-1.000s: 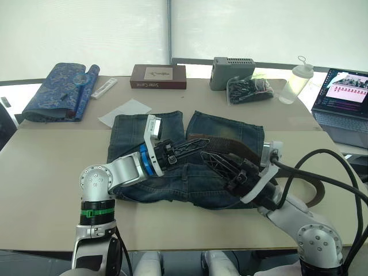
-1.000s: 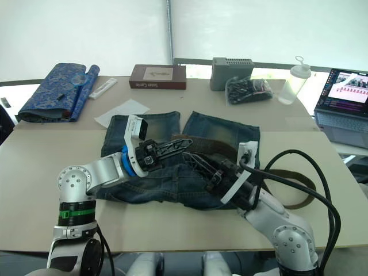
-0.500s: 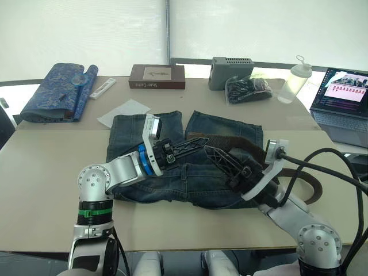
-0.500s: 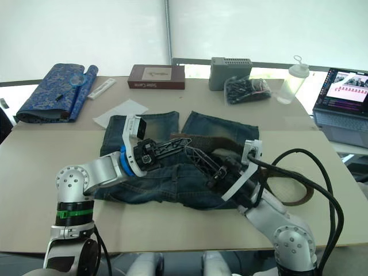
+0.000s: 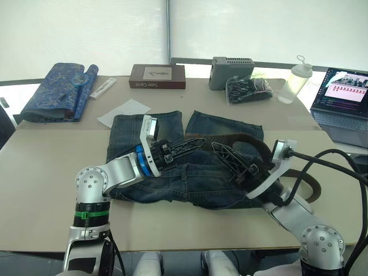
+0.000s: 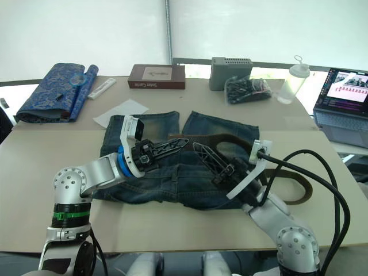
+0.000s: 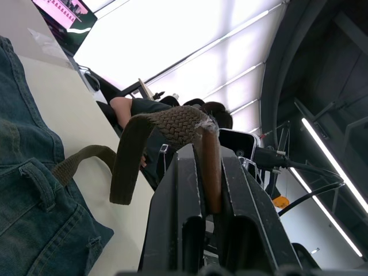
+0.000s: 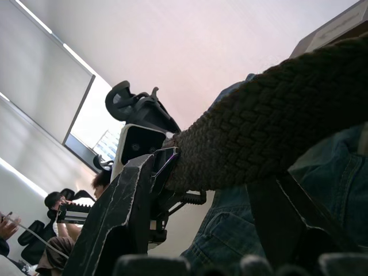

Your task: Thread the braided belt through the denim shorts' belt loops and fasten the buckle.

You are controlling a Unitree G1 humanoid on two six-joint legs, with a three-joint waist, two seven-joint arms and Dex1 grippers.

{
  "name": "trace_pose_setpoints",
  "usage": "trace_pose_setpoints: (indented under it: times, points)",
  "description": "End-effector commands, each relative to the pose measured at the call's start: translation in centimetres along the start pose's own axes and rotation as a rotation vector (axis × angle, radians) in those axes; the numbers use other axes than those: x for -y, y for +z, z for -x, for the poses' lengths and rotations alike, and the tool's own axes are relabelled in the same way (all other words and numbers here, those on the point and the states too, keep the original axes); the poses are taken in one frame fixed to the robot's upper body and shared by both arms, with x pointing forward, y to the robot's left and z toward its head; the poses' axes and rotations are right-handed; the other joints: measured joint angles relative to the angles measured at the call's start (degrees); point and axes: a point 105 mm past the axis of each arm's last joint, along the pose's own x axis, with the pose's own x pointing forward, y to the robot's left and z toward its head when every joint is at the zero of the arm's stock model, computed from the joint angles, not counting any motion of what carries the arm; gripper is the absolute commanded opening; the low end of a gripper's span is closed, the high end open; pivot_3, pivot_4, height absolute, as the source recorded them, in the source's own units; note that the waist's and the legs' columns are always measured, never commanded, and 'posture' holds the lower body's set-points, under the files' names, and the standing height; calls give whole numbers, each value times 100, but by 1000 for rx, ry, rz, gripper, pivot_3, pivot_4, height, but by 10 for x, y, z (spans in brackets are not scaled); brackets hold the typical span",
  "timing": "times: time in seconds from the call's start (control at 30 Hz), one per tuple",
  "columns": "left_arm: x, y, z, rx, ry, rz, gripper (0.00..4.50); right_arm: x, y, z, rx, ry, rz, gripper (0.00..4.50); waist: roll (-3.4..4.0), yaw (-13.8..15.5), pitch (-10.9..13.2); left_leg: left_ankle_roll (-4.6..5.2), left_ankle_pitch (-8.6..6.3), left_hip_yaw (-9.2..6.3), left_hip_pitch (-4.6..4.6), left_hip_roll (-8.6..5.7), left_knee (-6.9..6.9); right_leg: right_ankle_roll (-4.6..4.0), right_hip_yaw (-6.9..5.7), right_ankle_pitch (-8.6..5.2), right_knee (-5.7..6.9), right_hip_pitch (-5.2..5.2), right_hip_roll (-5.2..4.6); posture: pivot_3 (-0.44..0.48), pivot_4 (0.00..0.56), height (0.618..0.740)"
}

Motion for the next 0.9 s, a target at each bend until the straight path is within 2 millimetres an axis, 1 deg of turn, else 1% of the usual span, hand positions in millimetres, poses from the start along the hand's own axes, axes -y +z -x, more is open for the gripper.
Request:
trace_pose_setpoints:
  times: [0.03, 0.1, 0.23, 0.27, 0.5, 0.63, 0.7, 0.73, 0.77, 0.83, 0.87, 0.9]
  points:
    - [9, 0, -1, -2, -29, -26, 0, -1, 19, 5, 84, 12, 28, 2179, 0, -1, 0, 0, 0, 0, 0, 0, 0, 0, 0, 0, 0, 0, 0, 0, 150, 718]
    - [9, -1, -1, -8, -30, -26, 0, 0, 18, 5, 82, 11, 29, 1601, 0, -1, 0, 0, 0, 0, 0, 0, 0, 0, 0, 0, 0, 0, 0, 0, 150, 718]
    - [8, -4, -2, -24, -23, -27, 0, 0, 16, 4, 73, 16, 28, 177, 0, -1, 0, 0, 0, 0, 0, 1, 0, -1, 0, -1, 0, -1, 0, 0, 150, 718]
    - [7, -4, -2, -25, -21, -27, 0, -1, 16, 3, 69, 21, 28, 43, 0, -2, 0, 0, 0, 0, 0, 1, 0, -1, 0, -1, 0, -1, 0, 0, 150, 718]
    - [5, -4, -2, -18, -5, -39, 0, -3, 12, 3, 56, 33, 26, 43, 0, 0, 0, 0, 0, 0, -6, 0, 0, -1, 0, -1, -4, -4, -1, 0, 150, 718]
    - [-1, -3, -3, -20, 50, -105, 0, -1, 14, 4, 47, 13, 51, 43, 0, 0, 1, 0, 0, 0, -7, 0, 0, -1, 0, 0, -5, -5, -1, 0, 150, 718]
    - [-2, -3, -3, -27, 73, -161, 844, 2, 16, 6, 37, -11, 83, 0, 1, 0, 0, 0, 0, 0, -8, -1, 0, -1, 0, 0, -7, -6, -1, 0, 150, 718]
    - [0, -4, -4, -31, 61, -188, 1046, 4, 18, 7, 32, -24, 101, 0, 1, 0, 1, 0, 0, 1, -8, -1, 0, -1, 0, 0, -7, -6, -1, 0, 150, 718]
    - [2, -4, -4, -37, 63, -219, 1457, 7, 21, 8, 27, -41, 118, 0, 1, 2, 1, -1, 0, 1, -9, -1, -1, -1, 0, 0, -8, -6, -2, 0, 150, 718]
    - [1, -8, -6, -70, 91, -312, 2409, 14, 28, 11, 11, -81, 164, 0, 1, 4, 1, -1, 0, 1, -11, -1, -1, -1, 0, 0, -10, -8, -2, 0, 150, 718]
    - [1, -12, -6, -104, 95, -371, 2893, 16, 33, 14, 4, -97, 190, 0, 1, 6, 1, -1, -1, 2, -12, -2, -1, -1, 1, 0, -12, -8, -3, 0, 150, 718]
    - [0, -19, -4, -157, 117, -466, 3359, 21, 40, 19, -16, -127, 232, 0, 1, 6, 1, -1, -1, 2, -13, -2, -2, -1, 1, 0, -14, -8, -3, 0, 150, 718]
